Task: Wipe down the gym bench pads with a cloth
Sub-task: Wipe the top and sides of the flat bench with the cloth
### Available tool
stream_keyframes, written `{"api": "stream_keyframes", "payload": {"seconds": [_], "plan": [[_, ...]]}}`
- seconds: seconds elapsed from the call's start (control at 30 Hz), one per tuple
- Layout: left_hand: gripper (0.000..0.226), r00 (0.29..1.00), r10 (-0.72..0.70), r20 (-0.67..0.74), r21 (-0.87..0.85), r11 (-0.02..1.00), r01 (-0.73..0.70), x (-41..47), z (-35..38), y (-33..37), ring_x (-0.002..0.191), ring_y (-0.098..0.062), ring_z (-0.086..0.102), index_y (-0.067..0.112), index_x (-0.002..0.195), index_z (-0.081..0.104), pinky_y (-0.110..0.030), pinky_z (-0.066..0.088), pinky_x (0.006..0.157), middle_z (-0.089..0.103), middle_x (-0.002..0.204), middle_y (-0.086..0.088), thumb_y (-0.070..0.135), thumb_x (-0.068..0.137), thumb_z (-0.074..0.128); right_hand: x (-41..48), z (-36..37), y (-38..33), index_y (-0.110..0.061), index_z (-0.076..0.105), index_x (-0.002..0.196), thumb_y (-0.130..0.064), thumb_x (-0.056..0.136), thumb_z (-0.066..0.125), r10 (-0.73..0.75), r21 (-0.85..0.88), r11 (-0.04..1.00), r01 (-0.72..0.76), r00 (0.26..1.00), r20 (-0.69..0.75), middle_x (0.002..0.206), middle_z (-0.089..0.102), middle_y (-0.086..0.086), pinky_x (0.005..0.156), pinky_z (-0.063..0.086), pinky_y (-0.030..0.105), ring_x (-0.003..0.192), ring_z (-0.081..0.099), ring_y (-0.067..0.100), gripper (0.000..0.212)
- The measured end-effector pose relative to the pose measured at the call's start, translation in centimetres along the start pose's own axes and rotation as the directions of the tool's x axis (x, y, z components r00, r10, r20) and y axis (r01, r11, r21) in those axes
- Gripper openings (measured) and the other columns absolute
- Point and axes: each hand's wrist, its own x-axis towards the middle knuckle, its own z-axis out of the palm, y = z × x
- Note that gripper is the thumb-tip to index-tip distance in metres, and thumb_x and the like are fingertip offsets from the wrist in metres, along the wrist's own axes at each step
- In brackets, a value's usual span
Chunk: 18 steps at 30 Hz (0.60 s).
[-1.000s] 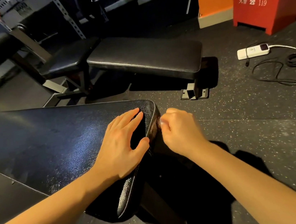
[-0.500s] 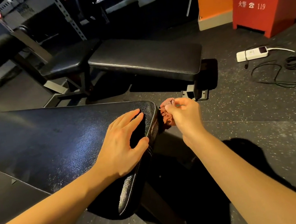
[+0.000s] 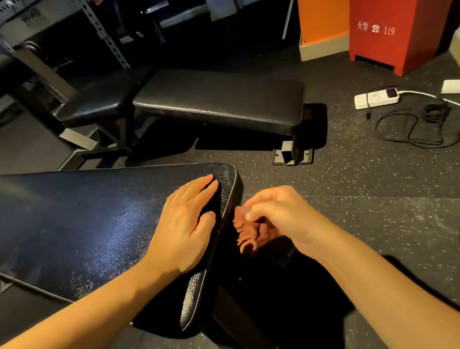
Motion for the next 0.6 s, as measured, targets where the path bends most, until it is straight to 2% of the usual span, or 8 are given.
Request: {"api": "stream_keyframes", "payload": {"seconds": [0.07,0.13,0.27,0.33,0.4,0.47,0.53,0.6], "plan": [[0.067,1.000,-0.002,-0.004,-0.005,1.000,0.002,0.0,0.0,0.0,0.151,-0.006,0.026,0.024,0.154,0.044,-0.035,0.020,0.124,0.035,0.163,0.011,0.036,0.089,0.033,1.0,-1.2,-0.6,0.002,0.068,0.090,0.006,0.086,0.058,-0.029,0.010,0.999,0.031,0.981,-0.191,0.065,0.067,0.010,0.047,0.054,0.027,0.043,0.058,0.013,0.012],[0.066,1.000,-0.003,-0.005,-0.002,1.000,0.003,0.0,0.0,-0.1,0.151,-0.005,0.026,0.025,0.155,0.043,-0.034,0.019,0.124,0.034,0.163,0.011,0.035,0.090,0.034,2.2,-1.1,-1.1,-0.002,0.064,0.097,0.004,0.083,0.060,-0.087,0.077,0.990,0.118,0.943,-0.321,0.078,0.072,0.015,0.055,0.054,0.032,0.051,0.065,0.018,0.016],[0.063,1.000,0.009,-0.025,-0.022,1.000,-0.009,0.1,0.1,-0.1,0.149,-0.006,0.029,0.020,0.152,0.048,-0.041,0.023,0.124,0.038,0.161,0.007,0.028,0.091,0.035,1.3,2.7,0.3,-0.002,0.062,0.097,-0.001,0.090,0.062,-0.157,0.098,0.976,0.195,0.940,-0.303,0.074,0.073,0.014,0.060,0.057,0.033,0.061,0.072,0.024,0.007],[0.063,0.999,0.011,-0.043,-0.041,0.999,-0.013,0.1,0.1,-0.2,0.148,-0.006,0.031,0.018,0.149,0.051,-0.045,0.024,0.124,0.041,0.159,0.006,0.028,0.091,0.032,-0.8,3.7,1.4,0.002,0.062,0.095,-0.001,0.091,0.063,-0.182,0.097,0.974,0.204,0.963,-0.199,0.073,0.072,0.015,0.058,0.055,0.032,0.060,0.069,0.024,0.005],[0.063,0.998,0.007,-0.055,-0.057,0.998,-0.010,0.0,0.1,-0.3,0.146,-0.006,0.033,0.018,0.148,0.053,-0.047,0.024,0.123,0.043,0.158,0.005,0.030,0.091,0.029,-2.0,3.3,1.8,0.002,0.064,0.089,0.005,0.086,0.061,-0.124,0.018,0.992,0.125,0.991,-0.041,0.069,0.069,0.017,0.052,0.054,0.033,0.058,0.066,0.028,0.005],[0.063,0.998,0.009,-0.060,-0.074,0.997,-0.013,-0.1,0.1,-0.3,0.145,-0.003,0.033,0.018,0.147,0.053,-0.047,0.023,0.124,0.044,0.157,0.005,0.032,0.091,0.029,-1.6,1.8,1.3,-0.005,0.066,0.074,0.006,0.080,0.060,-0.072,-0.172,0.982,0.076,0.997,0.026,0.065,0.064,0.010,0.051,0.051,0.028,0.061,0.063,0.026,0.013],[0.062,0.998,0.007,-0.062,-0.081,0.997,-0.012,-0.2,0.1,-0.3,0.143,0.004,0.030,0.019,0.147,0.053,-0.045,0.021,0.125,0.044,0.157,0.007,0.031,0.091,0.030,-0.9,0.4,0.4,-0.010,0.065,0.070,0.000,0.079,0.061,-0.106,-0.235,0.969,0.080,0.989,-0.100,0.064,0.063,0.004,0.055,0.049,0.028,0.061,0.061,0.022,0.014],[0.060,0.998,0.002,-0.057,-0.072,0.997,-0.006,-0.1,0.1,-0.3,0.144,0.004,0.028,0.020,0.148,0.052,-0.042,0.018,0.126,0.042,0.158,0.007,0.028,0.092,0.032,-0.1,-0.2,0.0,-0.007,0.064,0.087,0.004,0.084,0.058,-0.167,-0.119,0.983,0.141,0.953,-0.254,0.074,0.067,0.007,0.051,0.048,0.024,0.058,0.065,0.019,0.013]]}}
